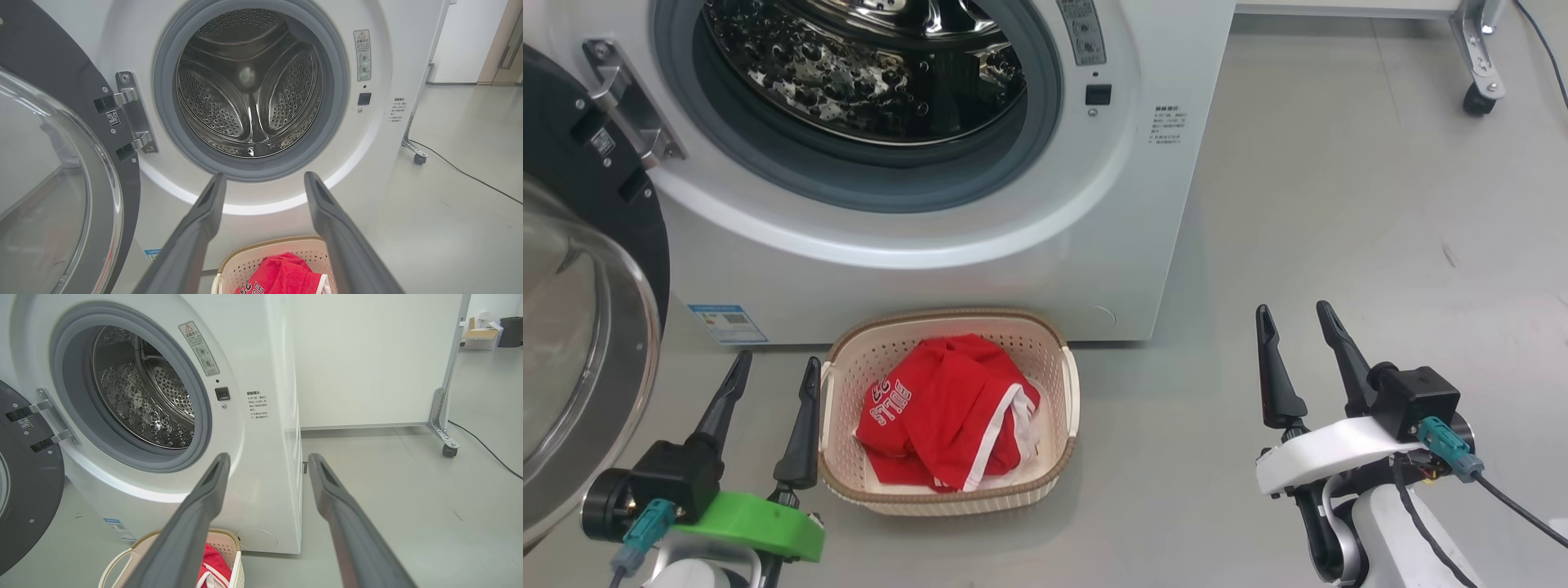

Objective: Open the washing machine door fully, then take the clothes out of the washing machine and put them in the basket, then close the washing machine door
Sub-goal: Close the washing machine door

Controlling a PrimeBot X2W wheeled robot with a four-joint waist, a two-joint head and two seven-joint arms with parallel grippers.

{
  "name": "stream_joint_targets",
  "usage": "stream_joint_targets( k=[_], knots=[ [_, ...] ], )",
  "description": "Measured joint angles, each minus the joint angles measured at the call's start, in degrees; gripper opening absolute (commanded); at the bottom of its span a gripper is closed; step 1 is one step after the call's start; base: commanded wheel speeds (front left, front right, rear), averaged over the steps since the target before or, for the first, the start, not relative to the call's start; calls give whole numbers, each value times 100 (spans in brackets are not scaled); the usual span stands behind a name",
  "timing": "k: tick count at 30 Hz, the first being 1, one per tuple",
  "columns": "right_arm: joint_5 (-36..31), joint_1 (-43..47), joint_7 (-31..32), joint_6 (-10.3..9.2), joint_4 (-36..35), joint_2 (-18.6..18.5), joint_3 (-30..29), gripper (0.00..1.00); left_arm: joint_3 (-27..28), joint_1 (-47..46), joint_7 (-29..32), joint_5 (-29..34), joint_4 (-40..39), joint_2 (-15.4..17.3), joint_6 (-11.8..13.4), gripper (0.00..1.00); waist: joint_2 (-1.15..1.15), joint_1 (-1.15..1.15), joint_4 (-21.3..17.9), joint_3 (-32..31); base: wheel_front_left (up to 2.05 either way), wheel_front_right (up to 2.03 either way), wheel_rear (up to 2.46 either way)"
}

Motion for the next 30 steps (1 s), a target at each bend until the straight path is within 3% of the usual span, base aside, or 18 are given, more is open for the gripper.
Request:
stream_joint_targets(
  k=[16,30],
  knots=[
    [8,0,0,-1,0,-1,34,100,-41,3,0,133,-35,-14,-101,100,0,0,1,25,-119,120,0],
    [8,0,0,-1,3,-1,51,100,59,4,0,134,-124,-26,-145,100,0,0,22,28,-44,76,-32]
  ],
)
